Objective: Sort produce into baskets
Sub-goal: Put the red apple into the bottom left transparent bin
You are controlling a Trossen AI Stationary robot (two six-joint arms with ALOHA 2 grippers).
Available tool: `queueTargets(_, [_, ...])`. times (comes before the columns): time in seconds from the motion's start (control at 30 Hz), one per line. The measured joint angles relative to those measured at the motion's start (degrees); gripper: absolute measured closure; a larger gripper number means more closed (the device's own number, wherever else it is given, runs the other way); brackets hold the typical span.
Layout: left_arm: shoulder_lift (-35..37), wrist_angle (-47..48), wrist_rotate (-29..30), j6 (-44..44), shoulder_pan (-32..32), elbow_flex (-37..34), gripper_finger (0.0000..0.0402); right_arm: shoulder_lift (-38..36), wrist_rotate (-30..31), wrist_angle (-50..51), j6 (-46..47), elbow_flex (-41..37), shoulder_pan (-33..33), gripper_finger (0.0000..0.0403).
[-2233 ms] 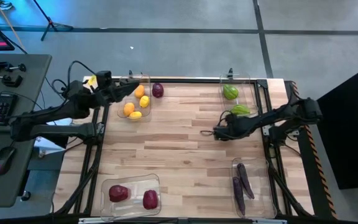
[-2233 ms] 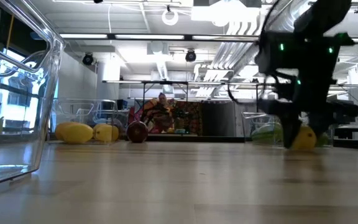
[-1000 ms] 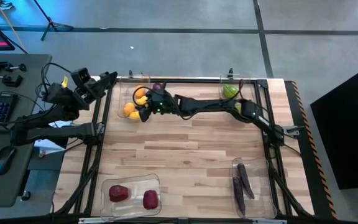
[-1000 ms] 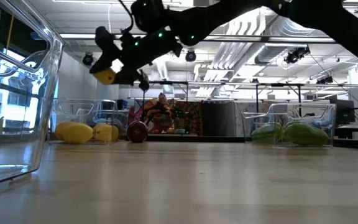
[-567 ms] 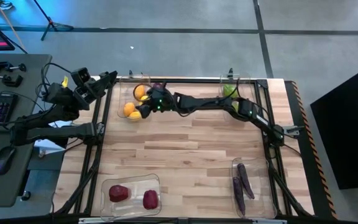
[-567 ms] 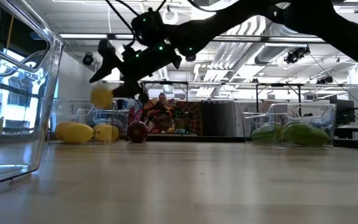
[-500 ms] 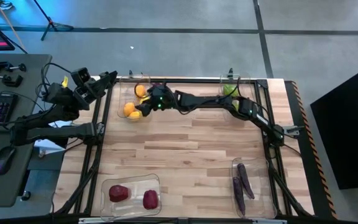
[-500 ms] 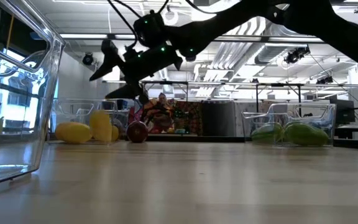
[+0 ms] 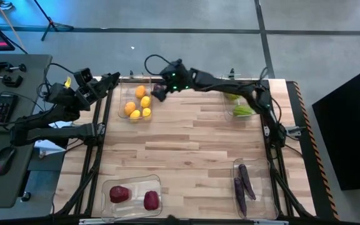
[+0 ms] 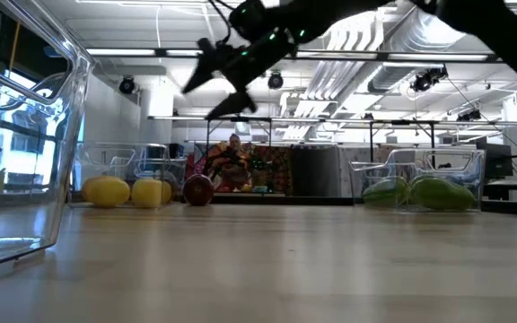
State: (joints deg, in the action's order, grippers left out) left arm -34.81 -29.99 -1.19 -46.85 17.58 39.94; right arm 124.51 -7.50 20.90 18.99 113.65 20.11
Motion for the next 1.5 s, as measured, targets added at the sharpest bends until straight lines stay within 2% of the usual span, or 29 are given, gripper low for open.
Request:
queueTargets(0.1, [-0.6,0.9,0.0,0.0,0.0,0.0,0.0211,-4.0,4.9,12.8,-6.1,-0.2,0.6,0.0013])
queueTargets(0.17, [-1.6,1.5,0.0,-1.4,0.0,0.0,0.0211,-7.7,7.1,16.6,-8.1,-3.6,0.7,0.0013])
queueTargets(0.27, [-4.3,3.1,-0.4,-4.4,0.0,0.0,0.0211,-15.4,7.9,13.8,-7.9,-15.0,0.6,0.0013])
queueTargets(0.4, [-10.2,9.9,-0.8,-6.7,0.4,1.8,0.0211,-29.2,7.7,3.9,-0.7,-36.1,0.0,0.0013])
queueTargets(0.57, [-21.9,31.0,-4.4,-2.3,5.3,13.7,0.0211,-45.7,9.0,-2.3,10.9,-57.8,-2.0,0.0013])
queueTargets(0.67, [-31.7,43.0,-9.7,2.8,8.7,23.2,0.0211,-53.9,11.7,-4.7,17.2,-66.6,-4.6,0.0013])
queueTargets(0.77, [-41.1,53.6,-10.1,6.1,10.2,31.9,0.0211,-60.1,16.0,-6.2,22.9,-73.2,-6.7,0.0013])
queueTargets(0.93, [-53.6,64.5,-3.6,8.1,10.3,40.1,0.0211,-66.5,18.2,-8.1,28.2,-79.9,-9.9,0.0013])
queueTargets(1.1, [-61.0,64.9,-3.7,5.8,8.9,40.7,0.0211,-68.0,18.5,-8.4,28.6,-82.2,-12.1,0.0013])
queueTargets(1.37, [-66.4,64.9,-3.5,4.8,6.9,40.7,0.0211,-68.0,19.8,-9.2,27.2,-82.7,-13.8,0.0013])
queueTargets(1.5, [-66.5,65.6,0.8,6.9,5.6,40.8,0.0211,-68.0,20.2,-9.2,25.4,-82.7,-13.8,0.0013])
